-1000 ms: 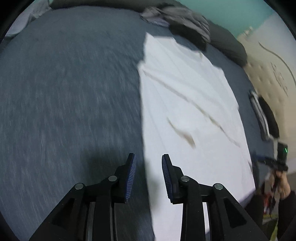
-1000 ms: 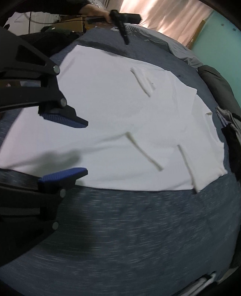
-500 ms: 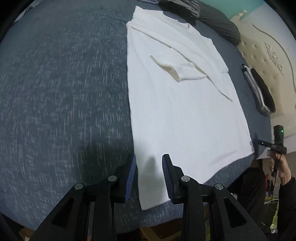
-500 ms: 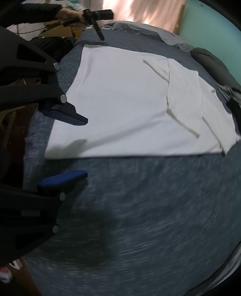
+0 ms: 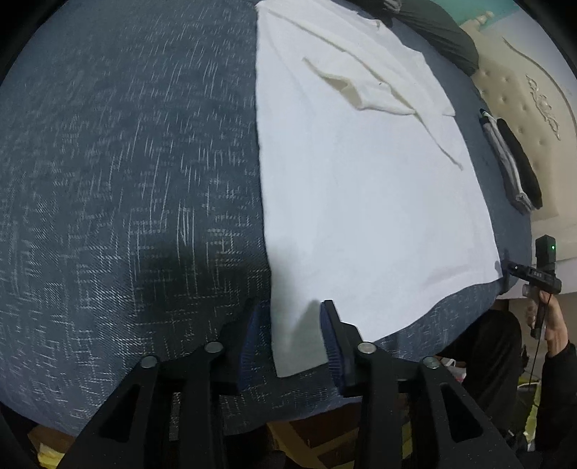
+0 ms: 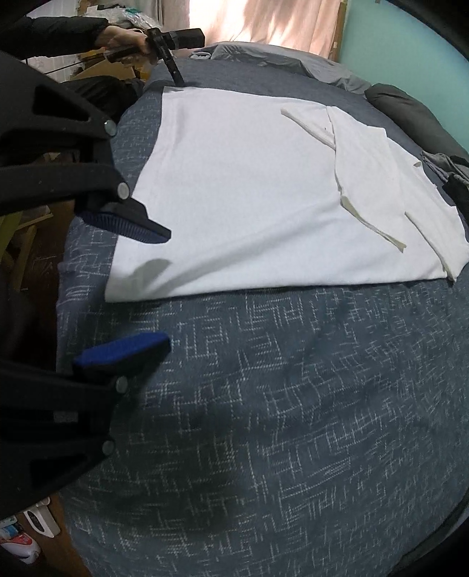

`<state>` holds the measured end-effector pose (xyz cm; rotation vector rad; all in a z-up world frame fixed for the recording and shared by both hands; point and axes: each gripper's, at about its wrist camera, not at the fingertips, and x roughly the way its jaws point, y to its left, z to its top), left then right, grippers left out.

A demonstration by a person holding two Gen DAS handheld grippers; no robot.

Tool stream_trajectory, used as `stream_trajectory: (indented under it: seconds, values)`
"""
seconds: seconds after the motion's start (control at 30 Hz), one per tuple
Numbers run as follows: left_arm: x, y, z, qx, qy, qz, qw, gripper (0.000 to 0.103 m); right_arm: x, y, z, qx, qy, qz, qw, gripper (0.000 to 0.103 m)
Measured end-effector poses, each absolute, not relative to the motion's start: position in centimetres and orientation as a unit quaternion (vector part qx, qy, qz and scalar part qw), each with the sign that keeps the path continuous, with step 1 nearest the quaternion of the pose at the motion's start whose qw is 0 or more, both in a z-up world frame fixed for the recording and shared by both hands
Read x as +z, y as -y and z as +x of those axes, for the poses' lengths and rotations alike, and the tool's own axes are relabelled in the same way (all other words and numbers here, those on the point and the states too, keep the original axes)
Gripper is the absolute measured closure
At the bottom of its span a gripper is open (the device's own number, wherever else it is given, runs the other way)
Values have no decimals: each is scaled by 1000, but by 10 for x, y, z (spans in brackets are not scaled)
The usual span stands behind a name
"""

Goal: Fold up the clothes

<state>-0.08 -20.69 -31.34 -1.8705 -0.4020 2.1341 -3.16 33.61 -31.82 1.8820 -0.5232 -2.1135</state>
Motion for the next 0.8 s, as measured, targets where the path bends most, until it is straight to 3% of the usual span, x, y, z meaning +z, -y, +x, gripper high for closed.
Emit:
stream_trajectory:
  seconds: [0.2, 0.8]
  values:
    - [-322, 202, 1, 731, 143, -653, 139, 54, -324, -333, -33, -724, 179, 654, 128, 48]
    - [-324, 189, -2, 721, 144, -657, 164, 54, -326, -309, -32, -713, 171, 662, 154, 48]
